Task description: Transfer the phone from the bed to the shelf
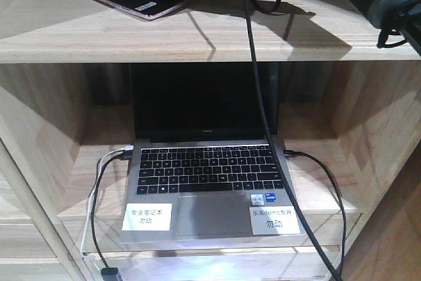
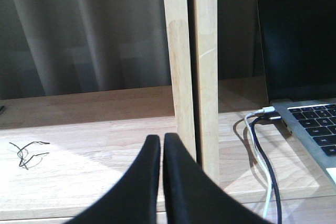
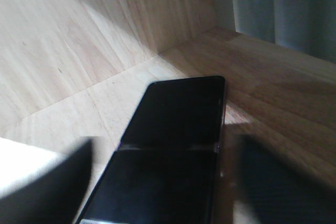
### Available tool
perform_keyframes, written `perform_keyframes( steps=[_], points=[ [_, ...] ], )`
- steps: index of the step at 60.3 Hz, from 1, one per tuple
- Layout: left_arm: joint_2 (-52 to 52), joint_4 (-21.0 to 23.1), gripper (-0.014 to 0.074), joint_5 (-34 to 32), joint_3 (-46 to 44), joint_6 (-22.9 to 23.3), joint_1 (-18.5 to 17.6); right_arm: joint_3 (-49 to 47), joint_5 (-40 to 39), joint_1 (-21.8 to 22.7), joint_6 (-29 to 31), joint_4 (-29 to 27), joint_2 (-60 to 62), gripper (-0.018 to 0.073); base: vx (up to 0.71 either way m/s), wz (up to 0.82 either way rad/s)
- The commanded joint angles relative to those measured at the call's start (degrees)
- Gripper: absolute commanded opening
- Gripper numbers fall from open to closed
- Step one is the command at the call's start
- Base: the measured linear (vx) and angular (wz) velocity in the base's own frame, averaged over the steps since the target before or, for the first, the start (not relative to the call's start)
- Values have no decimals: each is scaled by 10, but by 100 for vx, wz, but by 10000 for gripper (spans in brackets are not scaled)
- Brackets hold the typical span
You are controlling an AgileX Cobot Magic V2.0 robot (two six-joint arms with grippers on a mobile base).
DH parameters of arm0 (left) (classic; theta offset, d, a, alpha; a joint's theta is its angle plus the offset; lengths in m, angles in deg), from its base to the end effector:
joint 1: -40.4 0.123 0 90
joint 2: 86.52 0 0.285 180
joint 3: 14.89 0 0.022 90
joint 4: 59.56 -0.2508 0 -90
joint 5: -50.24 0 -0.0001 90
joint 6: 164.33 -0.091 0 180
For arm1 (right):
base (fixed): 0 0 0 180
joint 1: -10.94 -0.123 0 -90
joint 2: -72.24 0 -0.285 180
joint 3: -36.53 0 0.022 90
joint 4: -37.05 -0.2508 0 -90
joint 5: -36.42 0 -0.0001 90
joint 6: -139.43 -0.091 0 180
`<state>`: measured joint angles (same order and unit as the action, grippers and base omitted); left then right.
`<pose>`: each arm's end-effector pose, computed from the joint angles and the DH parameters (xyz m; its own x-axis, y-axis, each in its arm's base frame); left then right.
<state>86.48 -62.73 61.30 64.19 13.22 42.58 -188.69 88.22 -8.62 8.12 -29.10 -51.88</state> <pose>0.0560 0.0031 0.1854 -0.1280 0.0921 -0.9875 -0.0363 0.9946 0.0975 0.4139 0.2165 0.4112 -0.3484 -0.0499 -0.9360 -0.8529 0.4311 0.2945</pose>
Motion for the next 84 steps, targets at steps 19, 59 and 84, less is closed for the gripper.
perform_keyframes(
  steps=[19,59,84],
  points=[
    [6,3,1,-40,-15,2,0,-16,-26,1,5,6,53,578,0,0],
    [6,3,1,-40,-15,2,0,-12,-16,1,-116,197,159,-3,0,0],
    [6,3,1,-40,-15,2,0,330,-267,1,-68,223,384,-3,0,0]
  ],
)
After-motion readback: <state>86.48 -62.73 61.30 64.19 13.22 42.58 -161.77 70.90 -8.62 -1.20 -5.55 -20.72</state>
